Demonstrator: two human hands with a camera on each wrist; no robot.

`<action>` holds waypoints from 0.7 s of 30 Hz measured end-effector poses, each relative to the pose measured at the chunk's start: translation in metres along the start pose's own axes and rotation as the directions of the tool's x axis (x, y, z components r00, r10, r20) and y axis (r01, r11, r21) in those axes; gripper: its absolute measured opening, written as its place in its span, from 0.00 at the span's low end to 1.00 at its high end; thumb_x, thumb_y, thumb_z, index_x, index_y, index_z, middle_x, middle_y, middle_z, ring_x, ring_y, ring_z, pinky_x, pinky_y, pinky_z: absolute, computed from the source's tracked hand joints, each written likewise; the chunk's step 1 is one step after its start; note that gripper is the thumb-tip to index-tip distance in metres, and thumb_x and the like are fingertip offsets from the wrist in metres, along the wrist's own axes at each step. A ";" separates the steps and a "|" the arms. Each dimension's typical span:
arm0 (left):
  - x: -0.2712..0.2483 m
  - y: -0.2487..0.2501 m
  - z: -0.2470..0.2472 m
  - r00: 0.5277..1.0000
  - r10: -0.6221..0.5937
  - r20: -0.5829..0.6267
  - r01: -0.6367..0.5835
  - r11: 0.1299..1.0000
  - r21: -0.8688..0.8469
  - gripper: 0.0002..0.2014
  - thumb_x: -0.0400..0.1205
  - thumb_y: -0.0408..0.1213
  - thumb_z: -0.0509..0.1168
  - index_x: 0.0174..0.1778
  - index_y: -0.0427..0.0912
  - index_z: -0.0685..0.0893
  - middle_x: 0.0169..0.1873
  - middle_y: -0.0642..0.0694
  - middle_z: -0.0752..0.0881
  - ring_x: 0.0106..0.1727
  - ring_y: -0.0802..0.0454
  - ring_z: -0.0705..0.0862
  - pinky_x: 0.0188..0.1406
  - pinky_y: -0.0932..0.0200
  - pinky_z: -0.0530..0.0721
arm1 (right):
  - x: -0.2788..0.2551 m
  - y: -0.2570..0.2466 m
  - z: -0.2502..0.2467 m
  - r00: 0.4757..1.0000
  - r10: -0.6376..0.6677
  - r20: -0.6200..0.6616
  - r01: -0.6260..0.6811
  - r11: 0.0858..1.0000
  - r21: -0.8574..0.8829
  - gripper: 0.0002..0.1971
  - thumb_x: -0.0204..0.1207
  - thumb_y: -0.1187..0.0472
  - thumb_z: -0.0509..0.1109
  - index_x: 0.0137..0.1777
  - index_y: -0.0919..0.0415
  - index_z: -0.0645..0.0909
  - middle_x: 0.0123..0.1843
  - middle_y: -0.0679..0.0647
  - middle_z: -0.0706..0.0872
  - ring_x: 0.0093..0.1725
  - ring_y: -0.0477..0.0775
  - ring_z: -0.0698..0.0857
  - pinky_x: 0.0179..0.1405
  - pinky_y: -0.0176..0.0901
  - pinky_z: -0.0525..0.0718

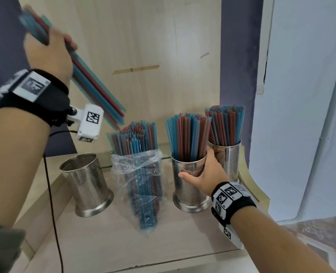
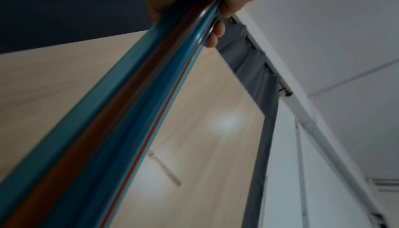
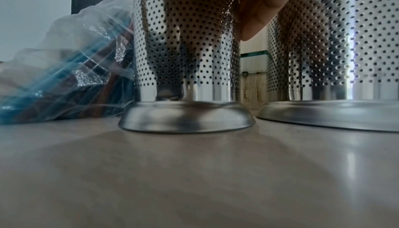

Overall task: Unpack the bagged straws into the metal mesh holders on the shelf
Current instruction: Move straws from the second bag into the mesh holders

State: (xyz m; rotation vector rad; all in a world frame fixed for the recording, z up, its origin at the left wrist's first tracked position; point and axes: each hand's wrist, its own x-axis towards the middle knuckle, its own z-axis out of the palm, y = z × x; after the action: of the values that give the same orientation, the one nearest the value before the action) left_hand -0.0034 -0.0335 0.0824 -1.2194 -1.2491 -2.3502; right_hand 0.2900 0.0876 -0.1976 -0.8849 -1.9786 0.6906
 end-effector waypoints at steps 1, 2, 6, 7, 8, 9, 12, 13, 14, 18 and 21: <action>0.011 -0.003 -0.005 0.999 -0.015 0.040 0.017 0.999 -0.049 0.13 0.80 0.47 0.58 0.45 0.39 0.72 0.29 0.54 0.85 0.34 0.56 0.84 0.38 0.57 0.82 | 0.000 0.000 0.000 1.000 0.002 0.002 -0.002 1.000 0.003 0.52 0.56 0.36 0.83 0.76 0.49 0.59 0.72 0.47 0.78 0.70 0.48 0.79 0.70 0.44 0.78; 0.016 -0.006 -0.007 0.997 -0.015 0.081 0.021 0.997 -0.079 0.13 0.81 0.47 0.57 0.46 0.39 0.73 0.31 0.56 0.86 0.36 0.58 0.84 0.39 0.59 0.81 | 0.000 0.000 0.000 1.000 0.004 0.003 -0.004 1.000 0.005 0.52 0.56 0.36 0.83 0.76 0.50 0.59 0.72 0.47 0.78 0.70 0.48 0.79 0.70 0.43 0.78; -0.023 0.027 0.020 0.985 -0.108 0.136 0.130 0.977 -0.171 0.14 0.85 0.40 0.60 0.32 0.47 0.77 0.27 0.54 0.82 0.33 0.58 0.82 0.39 0.59 0.81 | 0.001 0.000 0.000 1.000 0.004 -0.002 -0.004 1.000 0.008 0.52 0.56 0.36 0.83 0.76 0.50 0.60 0.72 0.47 0.78 0.70 0.49 0.79 0.70 0.44 0.78; -0.037 0.034 0.030 0.976 -0.139 0.170 0.169 0.969 -0.181 0.15 0.85 0.40 0.62 0.31 0.46 0.77 0.25 0.53 0.81 0.31 0.56 0.81 0.39 0.59 0.82 | 0.001 0.000 0.000 1.000 0.004 -0.004 -0.004 1.000 0.009 0.52 0.56 0.36 0.83 0.76 0.50 0.60 0.72 0.47 0.78 0.70 0.48 0.79 0.70 0.43 0.78; -0.051 0.039 0.039 0.967 -0.165 0.196 0.204 0.959 -0.199 0.16 0.85 0.41 0.64 0.30 0.44 0.76 0.24 0.51 0.81 0.30 0.55 0.81 0.39 0.58 0.82 | 0.001 0.000 0.001 1.000 0.007 -0.005 -0.007 1.000 0.010 0.52 0.56 0.36 0.83 0.76 0.50 0.60 0.71 0.47 0.78 0.70 0.48 0.79 0.70 0.42 0.78; -0.064 0.042 0.048 0.960 -0.184 0.213 0.231 0.947 -0.223 0.17 0.85 0.42 0.64 0.30 0.44 0.76 0.23 0.51 0.81 0.29 0.54 0.80 0.39 0.58 0.83 | 0.001 0.000 0.001 1.000 0.010 -0.006 -0.010 1.000 0.010 0.53 0.56 0.37 0.83 0.77 0.51 0.60 0.72 0.47 0.78 0.70 0.48 0.79 0.70 0.43 0.78; -0.092 0.038 0.066 0.946 -0.245 0.214 0.292 0.928 -0.230 0.19 0.84 0.45 0.67 0.27 0.43 0.76 0.22 0.50 0.80 0.26 0.52 0.79 0.35 0.57 0.83 | 0.001 0.000 0.001 1.000 0.013 -0.007 -0.013 1.000 0.003 0.55 0.55 0.35 0.83 0.79 0.51 0.58 0.72 0.48 0.78 0.71 0.49 0.79 0.72 0.47 0.78; -0.099 0.035 0.072 0.941 -0.268 0.207 0.314 0.919 -0.239 0.20 0.83 0.46 0.68 0.26 0.44 0.76 0.21 0.50 0.80 0.24 0.52 0.78 0.33 0.57 0.82 | 0.001 0.000 0.001 1.000 0.015 -0.005 -0.015 1.000 -0.001 0.56 0.55 0.35 0.83 0.79 0.51 0.58 0.73 0.48 0.78 0.71 0.49 0.79 0.72 0.47 0.78; -0.105 0.032 0.077 0.935 -0.292 0.199 0.336 0.911 -0.241 0.20 0.82 0.46 0.69 0.25 0.44 0.76 0.20 0.50 0.79 0.23 0.52 0.77 0.31 0.57 0.81 | 0.001 -0.001 0.000 1.000 0.017 -0.002 -0.017 1.000 -0.003 0.56 0.56 0.35 0.83 0.79 0.51 0.57 0.73 0.48 0.78 0.71 0.49 0.78 0.72 0.46 0.78; -0.125 0.019 0.090 0.938 -0.308 0.159 0.334 0.925 -0.182 0.21 0.82 0.46 0.70 0.25 0.43 0.75 0.17 0.51 0.78 0.20 0.51 0.77 0.30 0.56 0.80 | 0.000 -0.003 -0.001 1.000 0.025 0.002 -0.025 1.000 -0.005 0.55 0.56 0.36 0.83 0.79 0.51 0.58 0.73 0.48 0.77 0.72 0.49 0.78 0.72 0.44 0.77; -0.135 0.012 0.094 0.955 -0.254 0.150 0.279 0.944 -0.174 0.17 0.82 0.43 0.70 0.29 0.43 0.74 0.16 0.53 0.78 0.19 0.53 0.76 0.31 0.55 0.80 | -0.001 -0.002 -0.001 1.000 0.030 -0.001 -0.030 1.000 -0.008 0.55 0.55 0.35 0.83 0.78 0.50 0.58 0.72 0.47 0.78 0.71 0.48 0.79 0.71 0.44 0.78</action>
State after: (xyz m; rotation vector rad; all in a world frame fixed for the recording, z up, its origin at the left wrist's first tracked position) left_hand 0.1420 0.0071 0.0158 -1.3504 -1.3247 -2.6814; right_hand 0.2909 0.0856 -0.1956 -0.9210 -1.9722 0.7003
